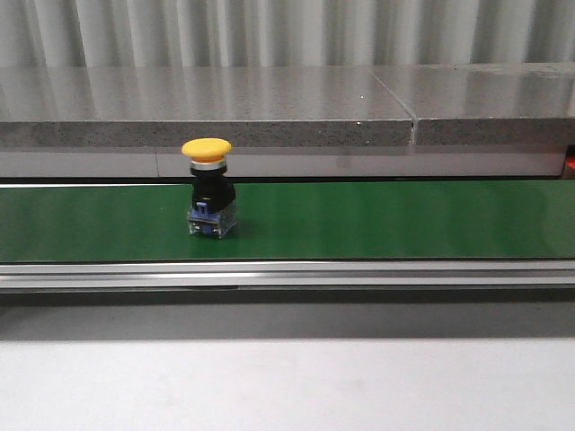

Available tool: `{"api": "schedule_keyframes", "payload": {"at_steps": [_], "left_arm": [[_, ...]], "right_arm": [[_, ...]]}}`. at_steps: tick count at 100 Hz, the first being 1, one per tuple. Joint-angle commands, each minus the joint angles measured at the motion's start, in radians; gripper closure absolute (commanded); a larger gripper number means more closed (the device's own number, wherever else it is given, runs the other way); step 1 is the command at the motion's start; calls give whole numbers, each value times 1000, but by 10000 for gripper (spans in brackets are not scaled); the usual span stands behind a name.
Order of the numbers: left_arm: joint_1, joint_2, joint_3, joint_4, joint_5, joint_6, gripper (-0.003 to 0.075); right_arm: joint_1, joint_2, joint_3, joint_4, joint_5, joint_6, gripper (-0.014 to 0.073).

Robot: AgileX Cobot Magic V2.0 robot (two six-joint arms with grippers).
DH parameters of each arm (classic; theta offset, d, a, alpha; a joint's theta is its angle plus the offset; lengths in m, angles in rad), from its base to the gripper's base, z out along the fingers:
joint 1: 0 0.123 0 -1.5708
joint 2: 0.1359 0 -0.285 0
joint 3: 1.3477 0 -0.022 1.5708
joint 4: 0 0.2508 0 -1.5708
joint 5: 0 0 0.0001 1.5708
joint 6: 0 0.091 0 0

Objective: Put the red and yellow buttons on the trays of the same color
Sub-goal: 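Lower the red button into the red tray and open the right gripper, then lower the right gripper onto the yellow button and grasp it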

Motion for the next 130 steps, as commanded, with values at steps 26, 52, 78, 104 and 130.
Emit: {"api": "schedule_keyframes", "payload": {"at_steps": [26,52,78,104,130], "left_arm": [[-7,2,-25,-10,-68,-2,741],[-7,2,-25,-10,-68,-2,741],[-7,2,-25,-10,-68,-2,741],[-7,2,-25,-10,-68,-2,741],[-7,2,-25,-10,-68,-2,741]], "right_arm": [[-5,-87,-24,4,-64,-3,111],[-4,-232,65,4,-105,-4,111],[0,-429,179,4,-121,-4,111],[33,-608,249,5,-113,-4,107],[147,-661,249,18,-34,-4,29]]}}
